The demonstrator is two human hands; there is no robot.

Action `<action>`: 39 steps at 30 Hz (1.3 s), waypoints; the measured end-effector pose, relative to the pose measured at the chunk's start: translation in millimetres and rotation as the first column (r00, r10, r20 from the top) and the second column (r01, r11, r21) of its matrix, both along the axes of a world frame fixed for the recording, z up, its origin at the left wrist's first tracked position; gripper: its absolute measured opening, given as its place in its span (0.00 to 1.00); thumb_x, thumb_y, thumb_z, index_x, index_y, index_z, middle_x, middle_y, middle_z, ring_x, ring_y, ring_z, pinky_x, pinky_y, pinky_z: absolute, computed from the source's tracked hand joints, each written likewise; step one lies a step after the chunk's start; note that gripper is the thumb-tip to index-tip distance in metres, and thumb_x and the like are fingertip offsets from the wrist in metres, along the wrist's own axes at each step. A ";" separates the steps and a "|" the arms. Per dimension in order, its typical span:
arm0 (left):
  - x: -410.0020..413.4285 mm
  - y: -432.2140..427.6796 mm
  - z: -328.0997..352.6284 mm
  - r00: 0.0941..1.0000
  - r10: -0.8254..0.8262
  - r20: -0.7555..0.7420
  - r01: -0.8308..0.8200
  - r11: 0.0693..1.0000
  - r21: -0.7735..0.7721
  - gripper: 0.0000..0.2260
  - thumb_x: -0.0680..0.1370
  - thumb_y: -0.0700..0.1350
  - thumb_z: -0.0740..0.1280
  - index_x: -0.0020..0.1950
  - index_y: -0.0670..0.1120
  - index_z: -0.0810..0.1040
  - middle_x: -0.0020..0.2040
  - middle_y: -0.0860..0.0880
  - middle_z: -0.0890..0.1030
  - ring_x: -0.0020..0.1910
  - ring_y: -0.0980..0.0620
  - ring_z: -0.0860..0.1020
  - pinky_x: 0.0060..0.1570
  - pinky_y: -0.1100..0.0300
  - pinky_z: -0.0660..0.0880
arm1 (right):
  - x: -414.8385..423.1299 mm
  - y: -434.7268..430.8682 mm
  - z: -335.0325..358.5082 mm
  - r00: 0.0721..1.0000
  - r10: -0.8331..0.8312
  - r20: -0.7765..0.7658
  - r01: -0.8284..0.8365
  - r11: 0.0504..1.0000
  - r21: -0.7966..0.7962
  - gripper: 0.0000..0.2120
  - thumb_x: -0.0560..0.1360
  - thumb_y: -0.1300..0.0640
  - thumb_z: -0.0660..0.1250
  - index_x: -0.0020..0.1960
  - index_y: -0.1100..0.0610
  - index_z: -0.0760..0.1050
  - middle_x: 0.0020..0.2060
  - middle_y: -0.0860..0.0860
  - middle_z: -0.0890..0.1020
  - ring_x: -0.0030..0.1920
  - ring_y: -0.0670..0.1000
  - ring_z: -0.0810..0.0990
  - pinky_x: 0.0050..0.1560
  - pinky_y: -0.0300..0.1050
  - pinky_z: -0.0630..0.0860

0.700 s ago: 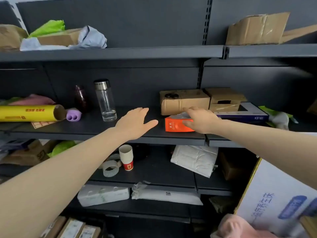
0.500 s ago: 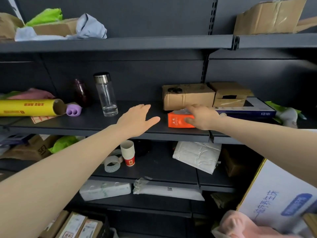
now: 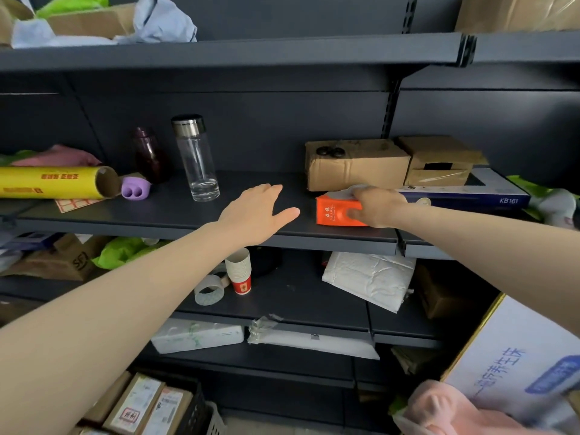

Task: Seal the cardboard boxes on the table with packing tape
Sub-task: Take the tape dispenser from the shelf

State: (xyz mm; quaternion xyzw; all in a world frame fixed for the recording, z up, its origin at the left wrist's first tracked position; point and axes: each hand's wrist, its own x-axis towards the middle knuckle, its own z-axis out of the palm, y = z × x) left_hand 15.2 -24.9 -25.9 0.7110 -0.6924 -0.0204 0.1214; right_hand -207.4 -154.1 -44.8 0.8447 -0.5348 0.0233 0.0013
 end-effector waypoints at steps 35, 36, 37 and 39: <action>-89.3 26.3 52.5 0.980 -0.195 0.023 0.196 0.967 -0.161 0.31 0.78 0.64 0.57 0.76 0.49 0.61 0.73 0.49 0.67 0.70 0.48 0.68 0.64 0.48 0.71 | -128.2 86.3 53.0 0.977 -0.059 0.206 0.123 0.940 -0.317 0.22 0.74 0.36 0.62 0.57 0.52 0.74 0.47 0.49 0.81 0.44 0.53 0.79 0.39 0.45 0.71; -97.0 28.6 54.5 0.976 -0.219 0.019 0.218 0.960 -0.177 0.30 0.78 0.64 0.58 0.75 0.49 0.62 0.73 0.49 0.68 0.69 0.48 0.69 0.62 0.48 0.71 | -137.7 95.1 55.5 0.975 -0.073 0.210 0.142 0.933 -0.331 0.22 0.74 0.36 0.62 0.58 0.51 0.74 0.46 0.49 0.80 0.44 0.52 0.78 0.39 0.44 0.69; -105.1 31.2 55.5 0.969 -0.245 0.011 0.243 0.951 -0.190 0.29 0.78 0.63 0.58 0.74 0.49 0.63 0.72 0.49 0.69 0.68 0.48 0.69 0.61 0.49 0.71 | -147.8 103.7 57.6 0.972 -0.091 0.215 0.162 0.926 -0.340 0.23 0.74 0.35 0.62 0.58 0.51 0.74 0.45 0.48 0.78 0.43 0.51 0.76 0.39 0.44 0.69; -121.1 36.3 54.9 0.958 -0.287 0.008 0.283 0.939 -0.196 0.30 0.78 0.63 0.58 0.75 0.50 0.61 0.73 0.50 0.67 0.69 0.49 0.68 0.62 0.49 0.70 | -167.4 119.9 59.8 0.969 -0.127 0.214 0.198 0.915 -0.352 0.22 0.74 0.35 0.62 0.57 0.51 0.75 0.45 0.48 0.79 0.41 0.50 0.74 0.38 0.44 0.69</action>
